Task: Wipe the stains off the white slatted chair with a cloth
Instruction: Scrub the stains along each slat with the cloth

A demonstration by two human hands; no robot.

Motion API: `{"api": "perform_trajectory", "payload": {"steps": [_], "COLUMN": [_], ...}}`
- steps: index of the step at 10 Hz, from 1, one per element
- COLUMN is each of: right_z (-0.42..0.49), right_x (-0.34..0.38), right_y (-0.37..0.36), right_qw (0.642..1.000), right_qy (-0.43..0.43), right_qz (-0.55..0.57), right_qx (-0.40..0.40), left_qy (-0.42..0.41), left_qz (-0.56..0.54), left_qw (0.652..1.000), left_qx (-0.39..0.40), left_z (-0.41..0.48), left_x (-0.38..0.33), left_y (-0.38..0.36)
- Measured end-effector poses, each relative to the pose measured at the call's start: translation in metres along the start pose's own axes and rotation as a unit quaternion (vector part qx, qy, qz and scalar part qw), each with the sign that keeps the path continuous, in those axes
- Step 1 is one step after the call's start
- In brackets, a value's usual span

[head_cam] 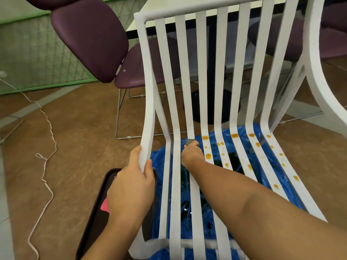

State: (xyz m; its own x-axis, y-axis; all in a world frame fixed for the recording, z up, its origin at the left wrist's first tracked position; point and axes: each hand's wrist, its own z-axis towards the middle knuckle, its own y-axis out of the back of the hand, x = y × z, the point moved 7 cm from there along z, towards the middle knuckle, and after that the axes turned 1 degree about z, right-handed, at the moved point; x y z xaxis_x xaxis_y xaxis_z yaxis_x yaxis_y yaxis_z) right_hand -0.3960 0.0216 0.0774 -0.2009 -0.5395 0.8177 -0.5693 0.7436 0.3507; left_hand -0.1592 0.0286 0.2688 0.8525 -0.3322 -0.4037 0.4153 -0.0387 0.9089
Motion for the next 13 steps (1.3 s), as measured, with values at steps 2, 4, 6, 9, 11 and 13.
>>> {"api": "perform_trajectory", "payload": {"steps": [2,4,6,9,11,13], "right_z": [0.027,0.045,0.03,-0.017,-0.081,-0.146], "right_x": [0.011,0.02,0.02,-0.013,-0.051,-0.086], "right_y": [-0.013,-0.017,-0.014,-0.004,0.021,0.038], "right_qw": [0.991,0.982,0.982,0.976,0.996,0.997], "right_qy": [0.052,0.055,0.041,0.038,0.001,0.02], "right_qz": [-0.121,-0.176,-0.179,-0.216,-0.092,-0.07], "right_qx": [0.019,0.034,0.034,0.018,0.01,0.024], "left_qy": [0.008,0.012,0.007,-0.008,-0.021,-0.024], "left_qz": [0.022,0.026,0.022,0.029,0.029,0.056], "left_qw": [1.0,1.0,1.0,1.0,0.999,0.998], "left_qx": [0.003,0.001,-0.007,0.001,-0.015,-0.022], "left_z": [0.0,0.0,0.001,0.003,0.002,0.001], "left_x": [0.0,-0.001,0.0,-0.006,-0.01,-0.01], "left_y": [-0.001,0.0,0.002,0.004,0.006,0.007]}}
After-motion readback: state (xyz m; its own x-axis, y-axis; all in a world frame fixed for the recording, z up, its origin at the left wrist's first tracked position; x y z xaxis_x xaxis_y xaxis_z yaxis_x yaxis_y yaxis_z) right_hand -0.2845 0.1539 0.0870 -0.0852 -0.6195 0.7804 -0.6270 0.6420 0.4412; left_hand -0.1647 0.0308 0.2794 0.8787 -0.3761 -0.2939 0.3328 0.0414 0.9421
